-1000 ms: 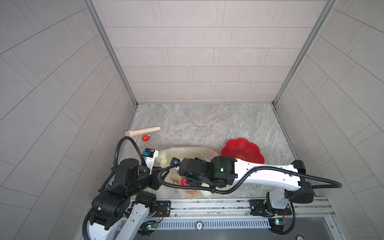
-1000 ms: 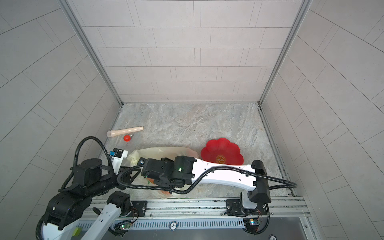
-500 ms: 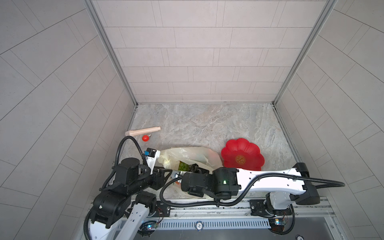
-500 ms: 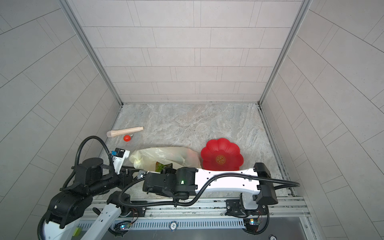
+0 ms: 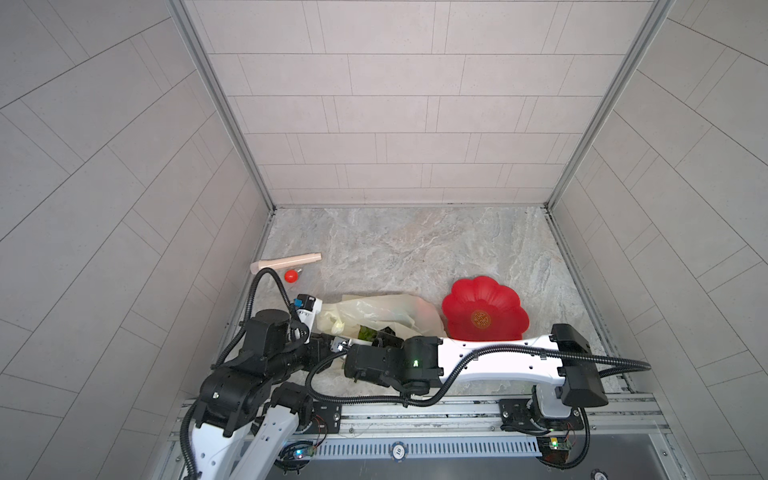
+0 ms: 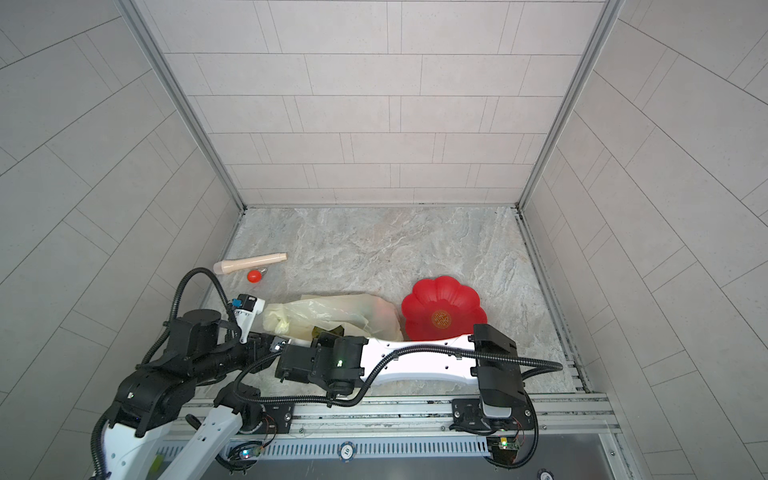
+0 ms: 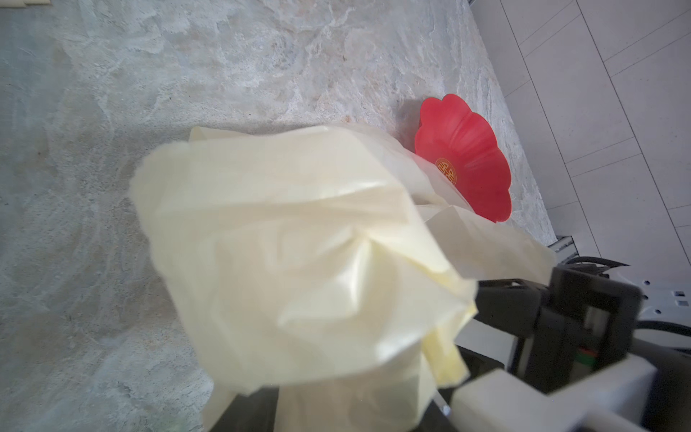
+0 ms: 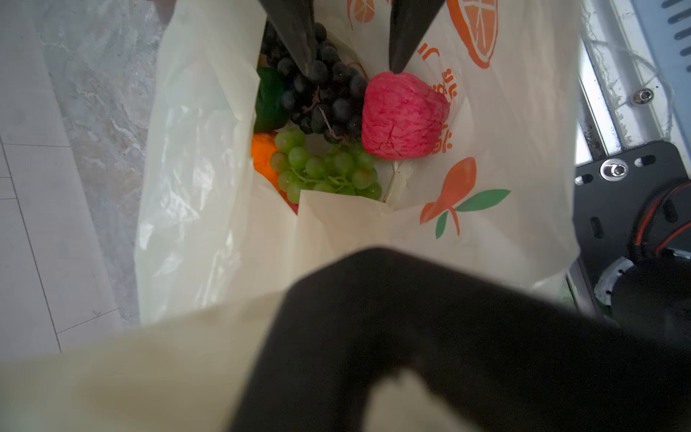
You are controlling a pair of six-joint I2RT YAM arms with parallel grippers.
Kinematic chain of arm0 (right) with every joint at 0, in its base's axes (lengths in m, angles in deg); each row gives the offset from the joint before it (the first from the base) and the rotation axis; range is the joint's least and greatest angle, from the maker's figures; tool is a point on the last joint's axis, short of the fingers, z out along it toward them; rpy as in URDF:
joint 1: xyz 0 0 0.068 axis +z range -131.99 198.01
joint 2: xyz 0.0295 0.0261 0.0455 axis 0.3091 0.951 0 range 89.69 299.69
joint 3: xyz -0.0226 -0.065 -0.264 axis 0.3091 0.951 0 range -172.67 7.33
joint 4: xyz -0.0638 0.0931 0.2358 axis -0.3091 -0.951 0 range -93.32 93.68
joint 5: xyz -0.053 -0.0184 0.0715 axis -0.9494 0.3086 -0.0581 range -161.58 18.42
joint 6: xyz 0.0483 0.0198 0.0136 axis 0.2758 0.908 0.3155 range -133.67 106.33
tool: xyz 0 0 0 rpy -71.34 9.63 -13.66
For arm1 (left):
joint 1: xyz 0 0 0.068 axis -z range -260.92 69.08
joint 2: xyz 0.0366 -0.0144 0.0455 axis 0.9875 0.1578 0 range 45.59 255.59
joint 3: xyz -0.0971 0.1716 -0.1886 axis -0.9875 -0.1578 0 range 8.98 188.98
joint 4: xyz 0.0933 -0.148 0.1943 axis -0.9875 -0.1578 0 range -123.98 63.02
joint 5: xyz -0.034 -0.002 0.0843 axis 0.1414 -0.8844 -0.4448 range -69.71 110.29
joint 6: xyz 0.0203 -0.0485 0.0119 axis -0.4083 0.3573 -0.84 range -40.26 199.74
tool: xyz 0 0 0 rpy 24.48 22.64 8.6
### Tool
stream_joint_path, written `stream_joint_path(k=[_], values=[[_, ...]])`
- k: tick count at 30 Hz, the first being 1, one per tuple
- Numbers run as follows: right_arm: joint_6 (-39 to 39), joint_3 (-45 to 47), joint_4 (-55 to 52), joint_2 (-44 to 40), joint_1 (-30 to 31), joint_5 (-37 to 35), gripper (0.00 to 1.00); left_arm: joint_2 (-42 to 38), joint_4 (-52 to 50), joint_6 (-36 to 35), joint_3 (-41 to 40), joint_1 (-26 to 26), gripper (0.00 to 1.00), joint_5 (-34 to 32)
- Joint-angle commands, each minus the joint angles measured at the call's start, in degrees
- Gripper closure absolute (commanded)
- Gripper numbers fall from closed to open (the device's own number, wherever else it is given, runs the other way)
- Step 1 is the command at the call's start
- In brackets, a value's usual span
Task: Take fruits out of the plastic bag
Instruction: Take out the fake fruit from the plastic bag.
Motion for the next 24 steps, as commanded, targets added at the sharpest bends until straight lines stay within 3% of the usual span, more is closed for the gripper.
stream_joint_path(k=[1,3,8,17,24], values=[[2.6,5.6,4.4,-3.1,0.5,3.3,0.64,0.9,1.9,1.3,0.9,0.3,0.59,2.3],[4.8,8.9,6.8,-5.4,0.0,2.8,0.63,1.1,0.4,2.3,0.3,0.3,0.73,0.7],[6.6,15.2,9.6,-10.3,-0.6,1.6,0.61,-1.9,-1.4,3.1,-1.9,0.3,0.86,0.5],[7.5,25.8,11.5,-17.5,-3.0,-1.8,0.52,-8.2,-2.7,1.4,-4.1,0.4,0.92,8.2],[-0.1,18.9,15.1,-11.4,-3.8,2.8,0.50,-9.5,-1.0,1.6,-6.1,0.4,0.93,9.0]])
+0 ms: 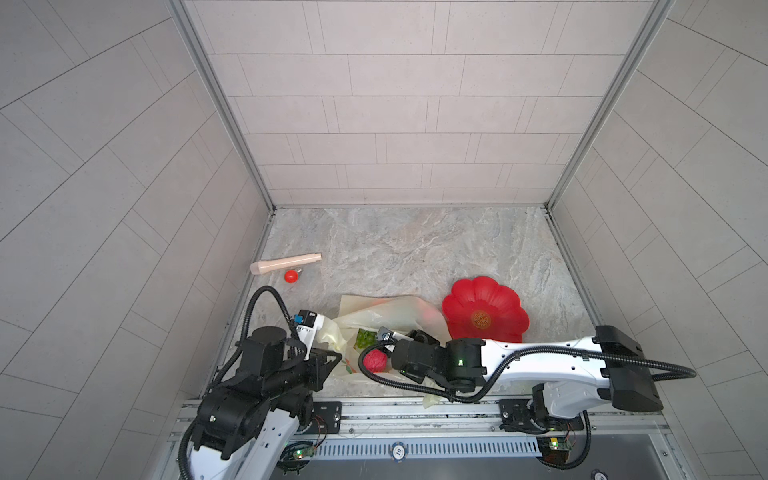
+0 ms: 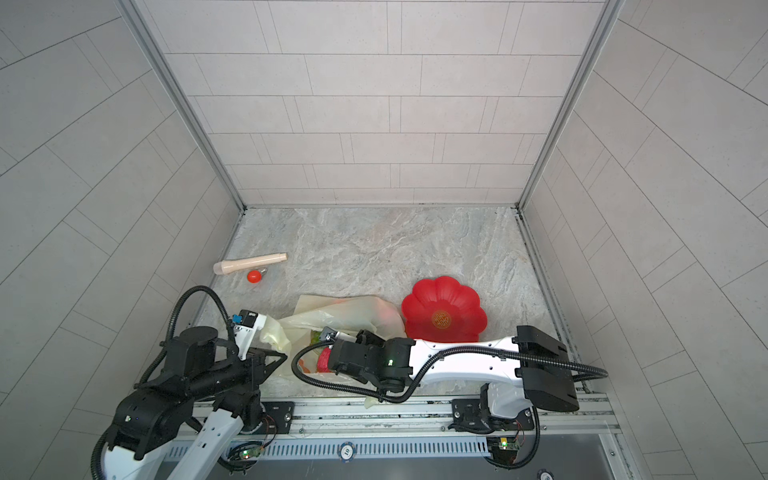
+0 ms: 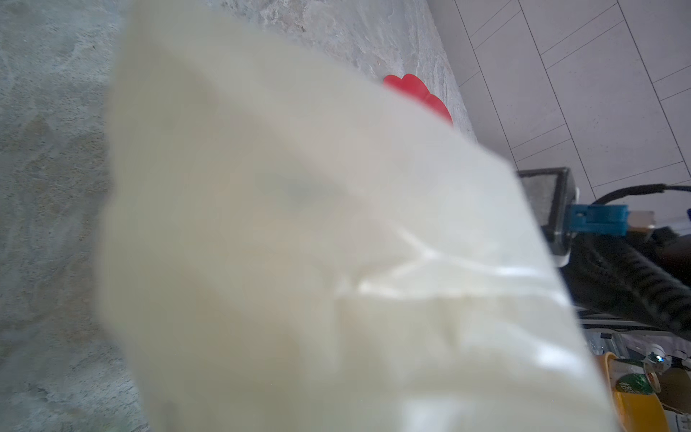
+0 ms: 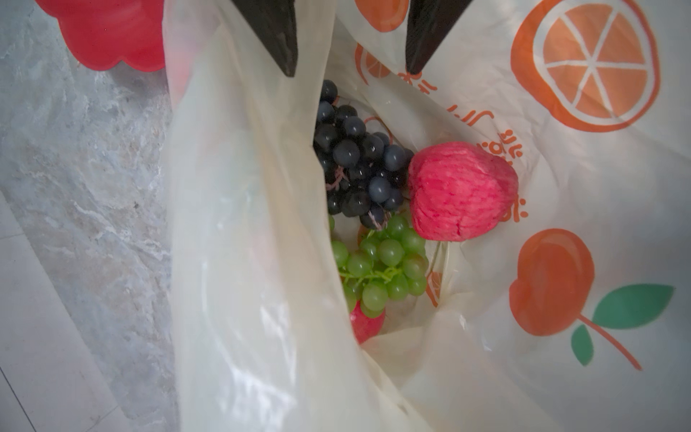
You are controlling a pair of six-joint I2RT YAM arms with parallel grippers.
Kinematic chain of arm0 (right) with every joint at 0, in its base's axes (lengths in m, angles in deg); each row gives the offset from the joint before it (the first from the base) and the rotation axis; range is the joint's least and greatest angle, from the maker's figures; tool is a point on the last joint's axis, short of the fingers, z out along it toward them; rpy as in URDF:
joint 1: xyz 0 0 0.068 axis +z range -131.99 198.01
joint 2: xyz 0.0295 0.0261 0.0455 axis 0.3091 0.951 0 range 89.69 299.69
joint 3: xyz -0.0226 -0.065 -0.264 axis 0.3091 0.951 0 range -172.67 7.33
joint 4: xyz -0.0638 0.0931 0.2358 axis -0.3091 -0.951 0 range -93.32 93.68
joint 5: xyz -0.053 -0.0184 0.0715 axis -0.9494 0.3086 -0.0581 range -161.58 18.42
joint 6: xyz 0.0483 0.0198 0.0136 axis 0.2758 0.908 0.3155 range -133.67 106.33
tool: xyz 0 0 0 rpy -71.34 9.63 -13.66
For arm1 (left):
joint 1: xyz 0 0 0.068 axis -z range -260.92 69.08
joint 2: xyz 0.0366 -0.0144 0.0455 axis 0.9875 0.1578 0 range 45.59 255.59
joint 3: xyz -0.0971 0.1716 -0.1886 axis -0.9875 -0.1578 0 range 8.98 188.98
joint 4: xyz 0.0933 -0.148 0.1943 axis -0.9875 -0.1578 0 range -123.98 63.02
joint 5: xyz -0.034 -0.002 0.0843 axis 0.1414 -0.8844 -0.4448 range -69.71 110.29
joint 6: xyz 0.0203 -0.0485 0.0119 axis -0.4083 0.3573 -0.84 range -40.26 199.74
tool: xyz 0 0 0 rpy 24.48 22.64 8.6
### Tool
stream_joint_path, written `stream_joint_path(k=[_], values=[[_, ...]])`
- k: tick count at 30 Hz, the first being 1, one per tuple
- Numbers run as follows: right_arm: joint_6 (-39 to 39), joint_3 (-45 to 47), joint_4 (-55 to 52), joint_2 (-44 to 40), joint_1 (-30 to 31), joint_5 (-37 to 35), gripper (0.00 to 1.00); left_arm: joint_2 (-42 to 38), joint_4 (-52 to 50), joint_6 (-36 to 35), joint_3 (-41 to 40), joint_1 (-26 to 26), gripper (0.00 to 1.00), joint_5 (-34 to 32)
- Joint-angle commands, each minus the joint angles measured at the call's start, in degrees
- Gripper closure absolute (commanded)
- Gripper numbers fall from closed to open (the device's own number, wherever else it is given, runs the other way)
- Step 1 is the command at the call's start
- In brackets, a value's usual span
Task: Take fruits out of the plastic bag
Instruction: Take out the fake fruit from the plastic bag.
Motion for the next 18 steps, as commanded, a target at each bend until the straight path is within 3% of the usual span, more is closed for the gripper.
stream_joint_path(k=[1,5,9,18], values=[[-4.2,-5.3,3.5,4.6,0.2,1.5,0.49,-0.1,0.7,-0.7,-0.6,0.2,0.93,1.9],[-4.7,-10.1,5.8,10.1,-1.5,2.9,0.49,-1.1,1.0,-0.8,-0.8,0.2,0.94,2.1],[-5.0,-9.3,9.0,12.4,-2.2,5.4,0.46,-1.7,1.0,-0.5,-0.7,0.2,0.94,1.6],[-2.6,7.1,18.7,6.9,-2.1,4.7,0.41,-1.7,1.2,-0.5,-0.8,0.2,0.94,1.5]])
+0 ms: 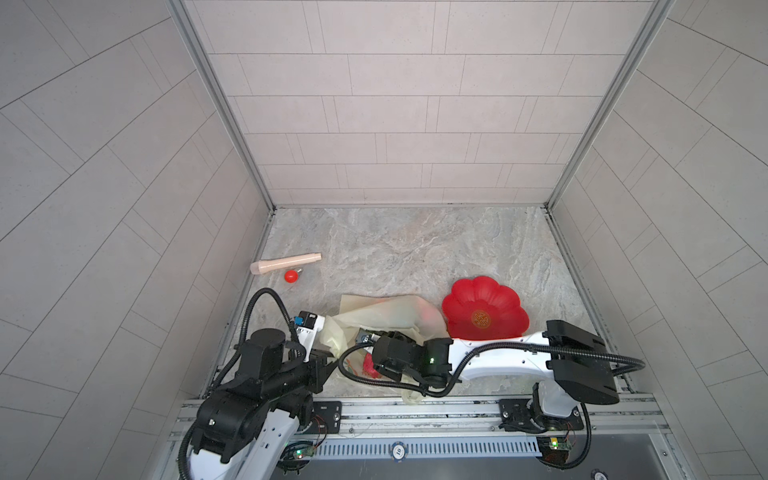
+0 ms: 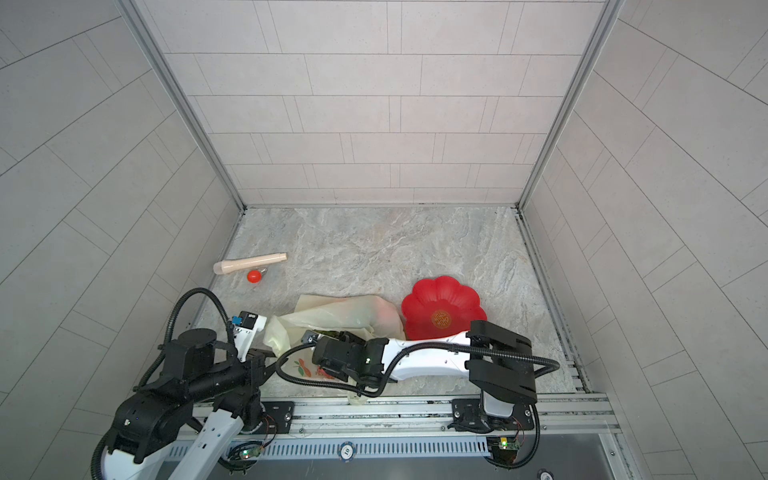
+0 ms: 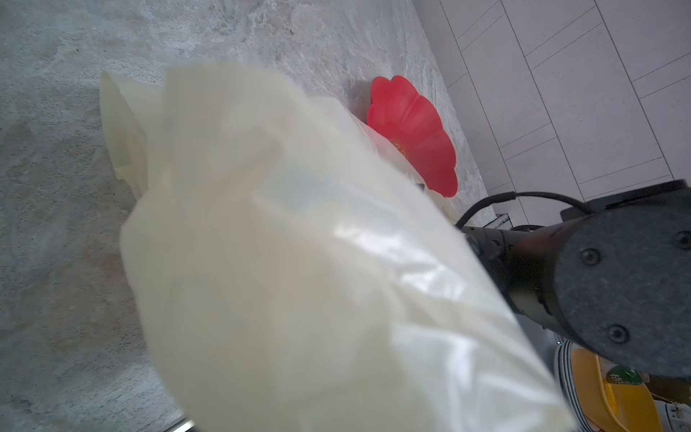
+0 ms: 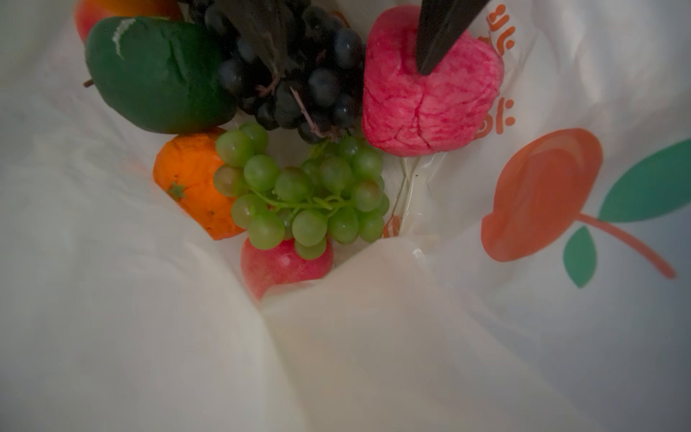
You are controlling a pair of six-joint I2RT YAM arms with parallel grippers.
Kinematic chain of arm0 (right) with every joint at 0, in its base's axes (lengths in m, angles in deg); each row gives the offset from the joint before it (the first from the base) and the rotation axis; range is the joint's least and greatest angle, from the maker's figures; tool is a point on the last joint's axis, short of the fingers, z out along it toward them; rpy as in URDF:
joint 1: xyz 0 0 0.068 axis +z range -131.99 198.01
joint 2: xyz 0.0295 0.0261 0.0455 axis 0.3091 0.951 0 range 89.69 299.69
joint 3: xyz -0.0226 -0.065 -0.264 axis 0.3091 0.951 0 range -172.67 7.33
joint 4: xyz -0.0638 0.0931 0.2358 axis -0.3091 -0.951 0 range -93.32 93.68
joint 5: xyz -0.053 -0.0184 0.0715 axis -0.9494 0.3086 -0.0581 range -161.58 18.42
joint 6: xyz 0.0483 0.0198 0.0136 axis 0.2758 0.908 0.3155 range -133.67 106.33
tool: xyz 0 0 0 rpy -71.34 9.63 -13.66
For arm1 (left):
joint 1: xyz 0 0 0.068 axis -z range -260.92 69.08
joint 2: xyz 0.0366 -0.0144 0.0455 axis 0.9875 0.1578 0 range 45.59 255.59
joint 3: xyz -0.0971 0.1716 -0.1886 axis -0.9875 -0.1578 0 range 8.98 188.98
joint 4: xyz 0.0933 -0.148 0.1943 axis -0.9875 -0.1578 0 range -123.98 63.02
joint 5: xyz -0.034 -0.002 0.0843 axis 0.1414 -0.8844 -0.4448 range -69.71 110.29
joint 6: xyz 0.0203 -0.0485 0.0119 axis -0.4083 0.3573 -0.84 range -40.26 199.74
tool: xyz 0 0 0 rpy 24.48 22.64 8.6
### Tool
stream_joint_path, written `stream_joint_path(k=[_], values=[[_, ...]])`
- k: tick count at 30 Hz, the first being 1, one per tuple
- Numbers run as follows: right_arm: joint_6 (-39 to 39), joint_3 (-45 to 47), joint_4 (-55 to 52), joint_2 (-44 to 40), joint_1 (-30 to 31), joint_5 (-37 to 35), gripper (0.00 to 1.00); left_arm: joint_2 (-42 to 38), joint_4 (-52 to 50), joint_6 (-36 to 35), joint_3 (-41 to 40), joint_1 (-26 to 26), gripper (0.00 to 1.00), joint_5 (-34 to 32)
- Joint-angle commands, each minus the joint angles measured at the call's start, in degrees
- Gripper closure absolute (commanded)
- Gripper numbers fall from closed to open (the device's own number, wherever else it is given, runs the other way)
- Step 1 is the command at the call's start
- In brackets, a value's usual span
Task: Take fruits out of the plastic bag
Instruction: Take out the fake fruit from the plastic bag.
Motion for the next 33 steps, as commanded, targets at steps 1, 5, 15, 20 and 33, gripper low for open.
stream_joint_path(k=[1,5,15,20,33], values=[[1.0,5.2,2.5,-2.6,0.2,-0.6,0.40,-0.6,0.8,-0.5,-0.6,0.2,0.95,0.5],[-0.4,6.8,3.7,-4.0,0.2,-2.9,0.37,-0.7,0.8,-0.5,-0.7,0.2,0.95,0.7],[-5.4,11.5,10.0,-8.0,0.1,-4.6,0.36,-1.9,1.2,-0.8,-0.8,0.2,0.95,1.4],[-6.9,8.2,9.7,-7.3,0.1,-1.1,0.38,-1.5,1.2,-0.8,-0.8,0.2,0.95,1.4],[-12.1,-3.3,13.0,5.0,-1.9,0.5,0.48,-1.5,1.0,-0.4,-0.9,0.2,0.95,0.5]])
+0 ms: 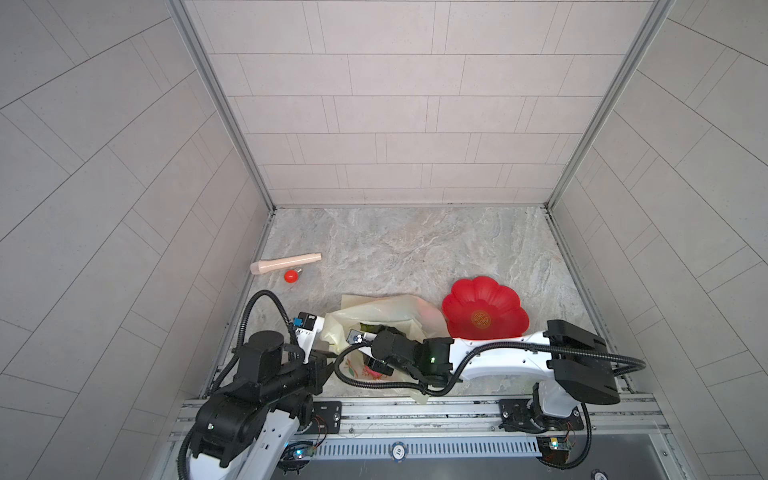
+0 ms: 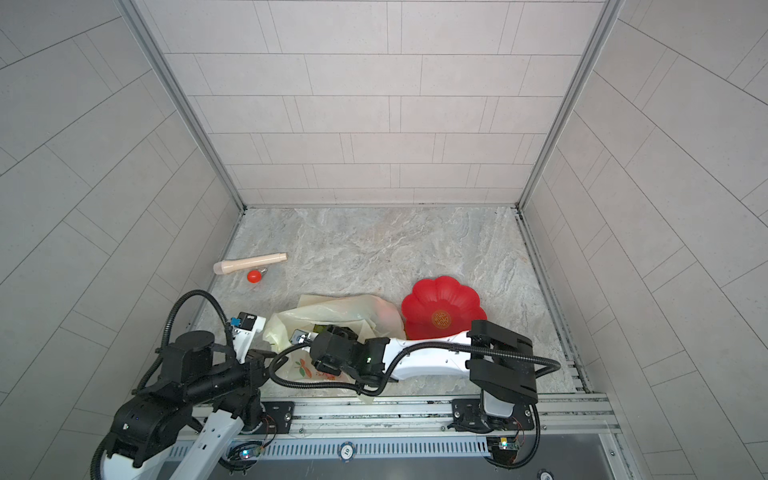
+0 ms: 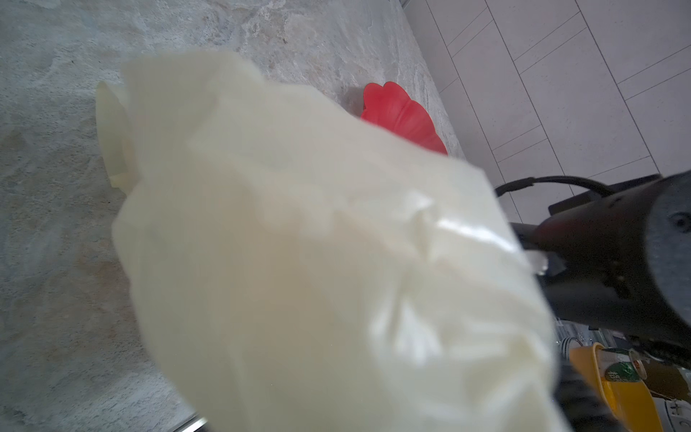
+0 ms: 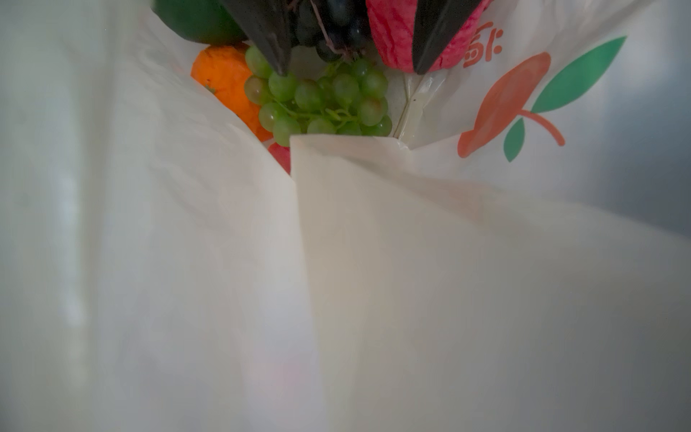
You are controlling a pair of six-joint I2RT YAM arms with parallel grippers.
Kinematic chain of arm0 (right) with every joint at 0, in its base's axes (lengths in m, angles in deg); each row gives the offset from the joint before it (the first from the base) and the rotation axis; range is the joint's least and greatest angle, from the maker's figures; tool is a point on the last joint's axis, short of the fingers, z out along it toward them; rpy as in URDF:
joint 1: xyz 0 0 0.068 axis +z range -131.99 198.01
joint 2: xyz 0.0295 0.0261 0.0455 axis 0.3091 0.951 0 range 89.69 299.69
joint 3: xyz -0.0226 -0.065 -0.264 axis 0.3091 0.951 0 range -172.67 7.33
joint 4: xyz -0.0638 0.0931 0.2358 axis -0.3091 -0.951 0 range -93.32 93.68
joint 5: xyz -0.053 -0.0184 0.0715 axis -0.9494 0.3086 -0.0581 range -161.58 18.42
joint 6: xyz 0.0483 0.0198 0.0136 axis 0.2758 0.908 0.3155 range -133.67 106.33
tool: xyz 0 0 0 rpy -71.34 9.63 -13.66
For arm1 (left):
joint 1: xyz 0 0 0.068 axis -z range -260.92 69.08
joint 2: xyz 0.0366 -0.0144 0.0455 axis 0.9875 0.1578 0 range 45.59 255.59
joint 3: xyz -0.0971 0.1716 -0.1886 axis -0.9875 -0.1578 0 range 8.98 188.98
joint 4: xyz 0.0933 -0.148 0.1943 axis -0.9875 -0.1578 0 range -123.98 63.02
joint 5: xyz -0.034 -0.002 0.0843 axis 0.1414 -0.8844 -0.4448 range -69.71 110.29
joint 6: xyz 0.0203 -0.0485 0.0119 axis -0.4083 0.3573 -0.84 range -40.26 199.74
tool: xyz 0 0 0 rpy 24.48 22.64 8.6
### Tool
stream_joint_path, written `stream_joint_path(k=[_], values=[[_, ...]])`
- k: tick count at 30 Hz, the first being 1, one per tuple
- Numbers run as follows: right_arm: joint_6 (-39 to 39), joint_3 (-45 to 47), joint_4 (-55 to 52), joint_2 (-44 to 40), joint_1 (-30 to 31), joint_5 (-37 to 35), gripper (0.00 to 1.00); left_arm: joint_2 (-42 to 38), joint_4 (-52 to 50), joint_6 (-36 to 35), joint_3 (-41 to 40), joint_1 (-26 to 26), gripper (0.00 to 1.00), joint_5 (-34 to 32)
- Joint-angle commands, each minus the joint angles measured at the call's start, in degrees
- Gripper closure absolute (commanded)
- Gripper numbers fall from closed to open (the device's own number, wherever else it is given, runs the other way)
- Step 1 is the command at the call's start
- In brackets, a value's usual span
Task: Take fruits out of the plastic bag
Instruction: Take out the fake fruit from the plastic bag.
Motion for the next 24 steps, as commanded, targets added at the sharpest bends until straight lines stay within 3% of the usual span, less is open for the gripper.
stream_joint_path(k=[1,17,24], values=[[-2.5,-0.4,3.1,2.2,-1.5,0.4,0.49,-0.4,0.3,-0.3,-0.7,0.2,0.95,-0.2],[-7.3,-2.7,6.5,11.2,-3.8,-5.5,0.48,-0.4,0.3,-0.3,-0.5,0.1,0.95,-0.4],[-7.1,-1.3,6.3,12.9,-5.4,-6.2,0.65,0.2,0.3,-0.3,-0.6,0.1,0.95,-0.4]])
